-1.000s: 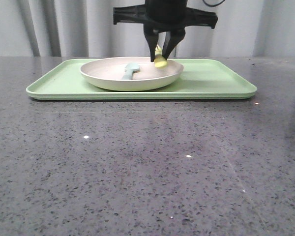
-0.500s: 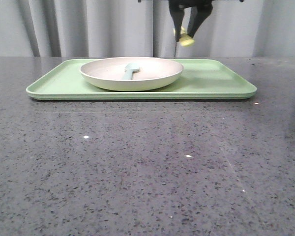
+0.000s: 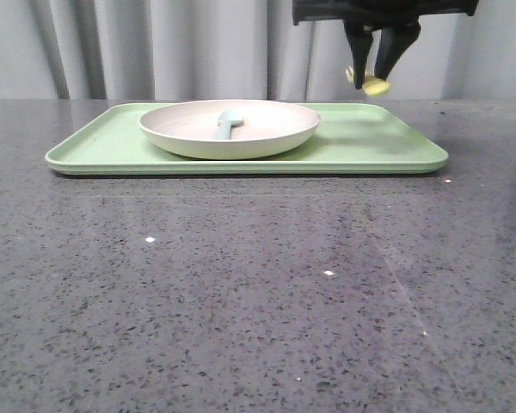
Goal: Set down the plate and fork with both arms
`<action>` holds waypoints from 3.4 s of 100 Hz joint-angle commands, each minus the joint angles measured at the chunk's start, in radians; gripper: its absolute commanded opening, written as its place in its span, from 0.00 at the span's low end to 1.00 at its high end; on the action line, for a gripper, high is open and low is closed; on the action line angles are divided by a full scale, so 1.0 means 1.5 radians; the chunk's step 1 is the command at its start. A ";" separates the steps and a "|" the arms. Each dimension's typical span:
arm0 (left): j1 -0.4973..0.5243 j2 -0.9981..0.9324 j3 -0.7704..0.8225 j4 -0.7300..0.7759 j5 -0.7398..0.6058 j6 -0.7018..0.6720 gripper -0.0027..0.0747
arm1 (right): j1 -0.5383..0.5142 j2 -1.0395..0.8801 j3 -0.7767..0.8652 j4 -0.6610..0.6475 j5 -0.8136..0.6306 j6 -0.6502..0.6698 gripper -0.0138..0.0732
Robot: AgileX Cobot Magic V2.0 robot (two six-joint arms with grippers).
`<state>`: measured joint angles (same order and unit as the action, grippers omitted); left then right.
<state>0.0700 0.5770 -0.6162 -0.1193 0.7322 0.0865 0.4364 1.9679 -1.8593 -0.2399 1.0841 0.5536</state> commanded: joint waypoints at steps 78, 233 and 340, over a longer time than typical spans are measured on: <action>0.001 0.001 -0.019 -0.009 -0.050 -0.007 0.58 | -0.004 -0.042 0.091 0.016 -0.107 -0.030 0.28; 0.001 0.001 -0.019 -0.009 -0.050 -0.007 0.58 | -0.004 -0.084 0.091 -0.001 -0.097 -0.032 0.45; 0.001 0.001 -0.019 -0.011 -0.051 -0.007 0.58 | -0.156 -0.616 0.511 -0.155 -0.169 -0.037 0.44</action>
<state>0.0700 0.5770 -0.6162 -0.1193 0.7260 0.0865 0.2418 1.1341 -1.1216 -0.4279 0.8902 0.5076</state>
